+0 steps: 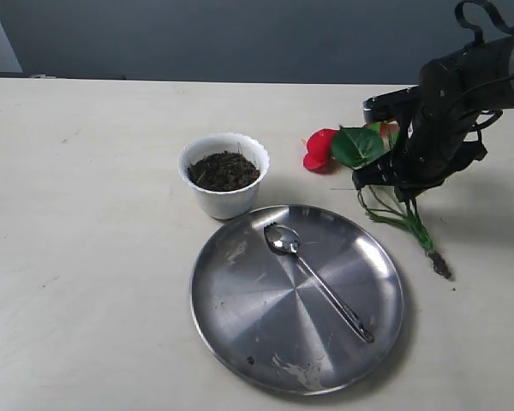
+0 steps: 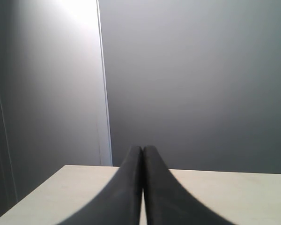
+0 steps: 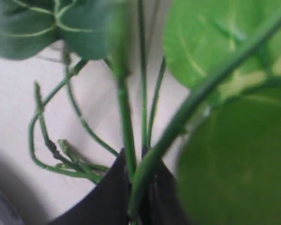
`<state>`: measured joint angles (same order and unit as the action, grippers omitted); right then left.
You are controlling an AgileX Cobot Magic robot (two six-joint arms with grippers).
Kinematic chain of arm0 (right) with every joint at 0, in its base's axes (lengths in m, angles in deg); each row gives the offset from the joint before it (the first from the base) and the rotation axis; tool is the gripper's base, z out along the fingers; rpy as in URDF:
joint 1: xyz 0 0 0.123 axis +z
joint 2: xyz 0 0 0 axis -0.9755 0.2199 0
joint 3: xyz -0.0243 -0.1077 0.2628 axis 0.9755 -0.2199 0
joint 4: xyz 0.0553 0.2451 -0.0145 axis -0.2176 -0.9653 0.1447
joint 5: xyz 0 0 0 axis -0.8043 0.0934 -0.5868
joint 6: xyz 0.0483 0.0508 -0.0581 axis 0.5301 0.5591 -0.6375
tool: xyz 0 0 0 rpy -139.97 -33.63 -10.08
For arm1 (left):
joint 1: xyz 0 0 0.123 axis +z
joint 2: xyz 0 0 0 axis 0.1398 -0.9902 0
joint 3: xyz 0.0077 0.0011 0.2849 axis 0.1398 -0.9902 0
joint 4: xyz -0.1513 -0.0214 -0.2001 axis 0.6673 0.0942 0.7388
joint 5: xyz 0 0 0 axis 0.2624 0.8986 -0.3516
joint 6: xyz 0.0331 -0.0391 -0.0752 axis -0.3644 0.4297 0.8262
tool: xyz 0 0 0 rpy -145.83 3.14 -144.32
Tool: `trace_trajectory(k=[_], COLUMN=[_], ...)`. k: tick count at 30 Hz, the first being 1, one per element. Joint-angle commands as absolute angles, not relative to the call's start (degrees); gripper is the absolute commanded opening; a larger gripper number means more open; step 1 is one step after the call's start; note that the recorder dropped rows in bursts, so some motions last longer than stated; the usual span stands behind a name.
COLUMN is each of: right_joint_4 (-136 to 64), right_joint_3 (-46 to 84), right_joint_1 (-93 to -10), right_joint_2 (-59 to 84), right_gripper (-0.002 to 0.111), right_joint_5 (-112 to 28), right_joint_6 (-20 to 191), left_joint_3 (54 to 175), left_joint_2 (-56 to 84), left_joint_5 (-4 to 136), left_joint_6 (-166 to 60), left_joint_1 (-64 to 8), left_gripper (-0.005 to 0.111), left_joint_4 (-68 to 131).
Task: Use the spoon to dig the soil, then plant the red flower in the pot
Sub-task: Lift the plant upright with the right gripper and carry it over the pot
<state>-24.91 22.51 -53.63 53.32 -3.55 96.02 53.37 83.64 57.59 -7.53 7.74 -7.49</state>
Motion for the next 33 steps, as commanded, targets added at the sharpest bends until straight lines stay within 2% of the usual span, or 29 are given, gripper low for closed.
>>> trace_trajectory(k=[1,7,15,22,33], right_joint_4=[-24.3,-25.7,-30.0,-37.4,-31.9], right_joint_3=[22.7,22.2,16.0,7.6,4.0], right_joint_1=[-53.9,-53.9,-53.9,-52.4,-38.2], right_joint_2=[52.3,48.0,34.5,27.5,32.2], right_gripper=[0.0,0.0,-0.001,-0.001,-0.001], right_joint_5=[-3.8,-5.2,-19.0,-40.4,-73.8], right_joint_6=[94.3,93.5,93.5,93.4,97.7], left_joint_3=[53.6,53.6,53.6,53.6,53.6], left_joint_2=[83.8,83.8,83.8,83.8,83.8], left_joint_5=[57.4,57.4,57.4,57.4,57.4], left_joint_6=[-7.4,-7.4,-7.4,-7.4,-7.4], left_joint_1=[7.2,7.2,7.2,7.2,7.2], left_gripper=[0.0,0.0,0.0,0.0,0.0], left_joint_4=[-7.4,-7.4,-7.4,-7.4,-7.4])
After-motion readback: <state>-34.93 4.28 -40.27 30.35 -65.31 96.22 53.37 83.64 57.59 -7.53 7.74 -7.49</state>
